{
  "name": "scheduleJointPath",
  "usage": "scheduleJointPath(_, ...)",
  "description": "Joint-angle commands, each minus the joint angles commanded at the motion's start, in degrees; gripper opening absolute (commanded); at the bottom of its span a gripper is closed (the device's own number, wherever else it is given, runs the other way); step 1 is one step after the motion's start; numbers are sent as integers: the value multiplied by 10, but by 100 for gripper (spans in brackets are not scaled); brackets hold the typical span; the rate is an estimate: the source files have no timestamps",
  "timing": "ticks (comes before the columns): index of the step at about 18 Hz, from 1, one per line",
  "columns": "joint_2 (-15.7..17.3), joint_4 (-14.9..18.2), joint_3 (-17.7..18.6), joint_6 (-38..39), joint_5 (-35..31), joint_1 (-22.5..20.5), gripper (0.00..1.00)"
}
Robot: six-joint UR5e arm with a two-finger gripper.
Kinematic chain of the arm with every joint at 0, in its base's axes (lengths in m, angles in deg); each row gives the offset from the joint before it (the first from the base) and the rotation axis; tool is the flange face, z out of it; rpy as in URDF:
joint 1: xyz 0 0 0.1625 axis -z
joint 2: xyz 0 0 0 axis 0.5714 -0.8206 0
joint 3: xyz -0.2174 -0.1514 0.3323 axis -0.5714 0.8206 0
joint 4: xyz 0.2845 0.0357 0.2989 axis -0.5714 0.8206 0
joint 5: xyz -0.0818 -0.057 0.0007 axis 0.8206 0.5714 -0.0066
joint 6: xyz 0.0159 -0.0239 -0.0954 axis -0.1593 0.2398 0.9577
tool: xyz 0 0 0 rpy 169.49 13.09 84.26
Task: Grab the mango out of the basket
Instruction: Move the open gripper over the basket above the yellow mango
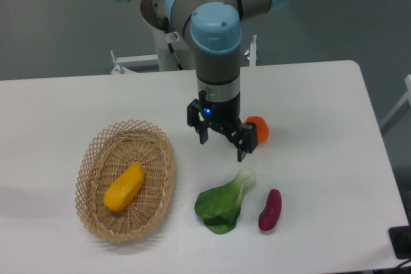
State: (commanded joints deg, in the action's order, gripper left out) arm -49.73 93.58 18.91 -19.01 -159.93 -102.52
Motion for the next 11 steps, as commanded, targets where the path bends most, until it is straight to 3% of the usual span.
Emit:
scheduleJointPath(5,18,-7,18,21,8,6,100)
scheduleJointPath(11,17,-11,18,119,25,48,100)
